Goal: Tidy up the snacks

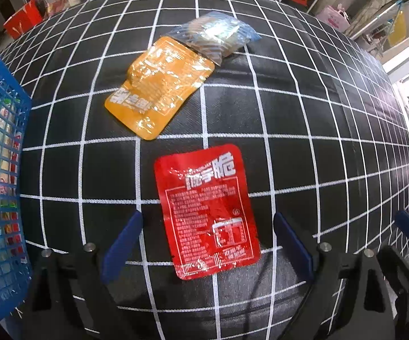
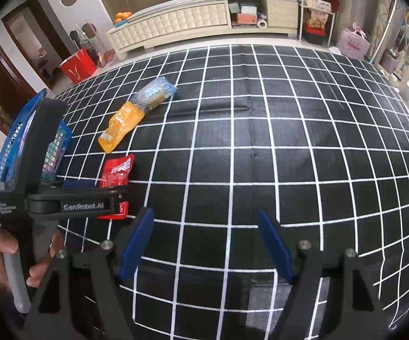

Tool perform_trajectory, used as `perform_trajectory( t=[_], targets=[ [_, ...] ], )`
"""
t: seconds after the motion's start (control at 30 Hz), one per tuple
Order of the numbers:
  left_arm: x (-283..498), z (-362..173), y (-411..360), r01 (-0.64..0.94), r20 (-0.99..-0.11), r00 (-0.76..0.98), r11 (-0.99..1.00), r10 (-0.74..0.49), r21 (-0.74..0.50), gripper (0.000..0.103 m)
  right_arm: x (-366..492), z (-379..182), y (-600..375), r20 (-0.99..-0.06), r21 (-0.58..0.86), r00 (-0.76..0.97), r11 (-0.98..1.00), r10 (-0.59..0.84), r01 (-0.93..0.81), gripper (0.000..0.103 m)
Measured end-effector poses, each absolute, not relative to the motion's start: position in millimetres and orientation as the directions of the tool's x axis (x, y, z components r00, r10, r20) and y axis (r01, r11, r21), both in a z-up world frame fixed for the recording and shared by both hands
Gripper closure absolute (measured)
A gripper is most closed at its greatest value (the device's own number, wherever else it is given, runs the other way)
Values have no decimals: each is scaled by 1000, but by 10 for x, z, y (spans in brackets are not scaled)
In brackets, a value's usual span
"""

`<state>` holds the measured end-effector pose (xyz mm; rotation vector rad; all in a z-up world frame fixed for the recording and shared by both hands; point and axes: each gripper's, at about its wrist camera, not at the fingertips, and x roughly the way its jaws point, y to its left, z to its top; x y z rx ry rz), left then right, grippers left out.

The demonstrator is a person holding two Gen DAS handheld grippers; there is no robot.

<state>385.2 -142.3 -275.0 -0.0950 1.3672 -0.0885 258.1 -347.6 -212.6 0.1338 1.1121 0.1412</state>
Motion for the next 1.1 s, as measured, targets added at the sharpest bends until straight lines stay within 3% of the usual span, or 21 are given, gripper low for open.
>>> perform_trajectory(
  t=[0.17,0.27,0.37,0.47,0.6,0.67,0.7,0.87,1.03,1.07,1.1],
  targets=[
    [3847,-2839,-1623,54,-983,181,999,-5,5,14,2561,-2113,-3489,-884,179,433,983,175,-31,24],
    [3823,-2839,-1649,55,-981,194,998,2,13,17,2549,-2116,-3468,-884,189,428,981,186,-37,24],
    [3855,-2788,-1588,10,-975,222,1000,9,11,42,2537,-2148,-3453,-887,204,416,978,199,-34,24],
    [3899,-2766,-1523,-7,-979,205,1000,-9,-11,47,2543,-2155,-3481,-886,223,413,975,210,-15,24],
    [3851,-2726,-1496,13,-974,226,1000,-25,-23,61,2549,-2115,-3466,-885,222,419,975,205,-8,24],
    [3814,-2663,-1457,16,-970,240,999,-45,-42,83,2539,-2100,-3440,-884,218,422,976,203,-14,24],
    [3788,-2642,-1422,22,-972,231,999,-51,-48,101,2538,-2099,-3429,-884,218,421,976,203,-13,24],
    [3758,-2543,-1240,39,-972,234,999,-32,-24,102,2538,-2108,-3368,-885,218,417,976,205,-15,24],
    [3677,-2454,-1033,62,-940,299,986,-166,-154,102,2537,-2118,-3310,-888,212,410,977,206,-33,24],
    [3650,-2373,-1028,79,-930,323,984,-178,-161,100,2536,-2121,-3313,-889,211,409,977,205,-32,24],
    [3627,-2285,-1039,113,-918,344,979,-199,-170,88,2538,-2122,-3318,-890,209,409,977,203,-30,24]
  ],
)
